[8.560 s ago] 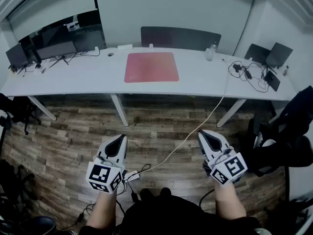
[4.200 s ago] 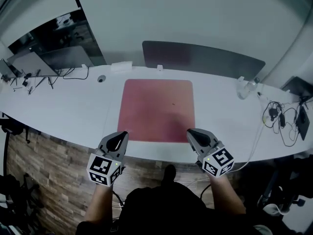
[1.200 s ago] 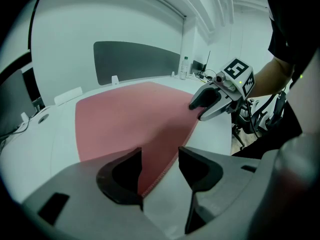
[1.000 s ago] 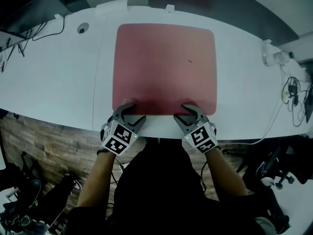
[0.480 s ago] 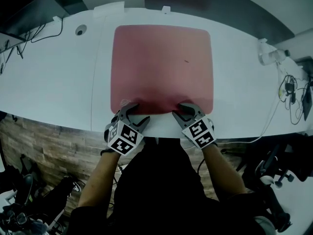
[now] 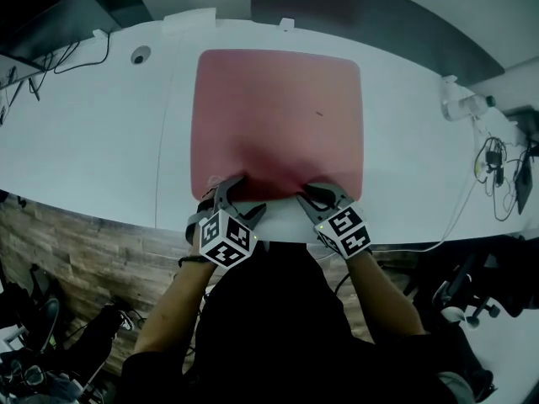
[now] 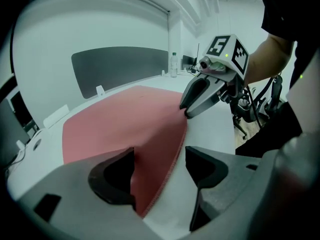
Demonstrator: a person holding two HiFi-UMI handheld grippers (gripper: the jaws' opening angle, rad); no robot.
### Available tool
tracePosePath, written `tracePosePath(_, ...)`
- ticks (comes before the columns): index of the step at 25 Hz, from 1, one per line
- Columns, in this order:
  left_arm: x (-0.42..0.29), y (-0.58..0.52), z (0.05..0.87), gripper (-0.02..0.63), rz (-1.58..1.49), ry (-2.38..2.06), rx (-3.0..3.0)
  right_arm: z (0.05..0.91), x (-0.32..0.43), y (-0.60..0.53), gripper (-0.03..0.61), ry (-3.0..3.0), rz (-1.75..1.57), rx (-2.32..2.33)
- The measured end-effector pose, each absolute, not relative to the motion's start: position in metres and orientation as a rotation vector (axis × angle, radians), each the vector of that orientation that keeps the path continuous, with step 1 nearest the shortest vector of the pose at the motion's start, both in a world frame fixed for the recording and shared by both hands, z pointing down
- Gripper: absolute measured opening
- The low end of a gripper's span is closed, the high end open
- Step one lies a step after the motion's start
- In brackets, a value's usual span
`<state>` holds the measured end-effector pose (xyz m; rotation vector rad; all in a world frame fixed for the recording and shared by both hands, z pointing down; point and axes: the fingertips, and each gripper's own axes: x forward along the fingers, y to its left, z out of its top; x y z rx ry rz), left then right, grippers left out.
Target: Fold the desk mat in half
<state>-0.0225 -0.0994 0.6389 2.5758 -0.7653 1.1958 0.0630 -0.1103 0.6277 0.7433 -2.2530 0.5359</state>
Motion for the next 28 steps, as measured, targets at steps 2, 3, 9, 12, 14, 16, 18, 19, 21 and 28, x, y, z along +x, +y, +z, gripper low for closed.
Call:
tracePosePath(2, -0.021, -0.101, 0.639, 0.31, 1.233, -0.782, 2.584, 0.621, 0.064, -0.114, 0.077, -2.26, 0.55, 0.752)
tracePosePath(3, -0.02, -0.103, 0.639, 0.311, 1.255, -0.793, 2.586, 0.618, 0.064, -0.116, 0.074, -2.262, 0.554, 0.753)
tracePosePath(9, -0.021, -0.111, 0.635, 0.311, 1.405, -0.87, 2.617, 0.6, 0.064, -0.126, 0.071, -2.262, 0.575, 0.765)
tracePosePath(12, -0.026, -0.119, 0.626, 0.31, 1.399, -0.952, 2.624, 0.592, 0.065, -0.129, 0.071, -2.266, 0.582, 0.769)
tracePosePath(14, -0.033, -0.125, 0.619, 0.31, 1.388, -0.998, 2.623, 0.588, 0.066, -0.13, 0.072, -2.266, 0.584, 0.768)
tracePosePath(16, -0.037, -0.13, 0.615, 0.31, 1.385, -1.012, 2.641, 0.587, 0.065, -0.13, 0.074, -2.266, 0.587, 0.77)
tracePosePath(18, -0.039, -0.135, 0.61, 0.297, 1.399, -1.022, 2.673, 0.59, 0.064, -0.13, 0.081, -2.266, 0.585, 0.767)
tracePosePath(19, -0.04, -0.137, 0.607, 0.269, 1.399, -1.029, 2.687, 0.592, 0.062, -0.129, 0.089, -2.269, 0.585, 0.759)
tracePosePath(21, -0.043, -0.14, 0.601, 0.152, 1.383, -1.044, 2.697, 0.594, 0.056, -0.123, 0.116, -2.284, 0.584, 0.722)
tracePosePath(28, -0.04, -0.142, 0.596, 0.07, 1.374, -0.962, 2.697, 0.58, 0.047, -0.113, 0.177, -2.337, 0.426, 0.67)
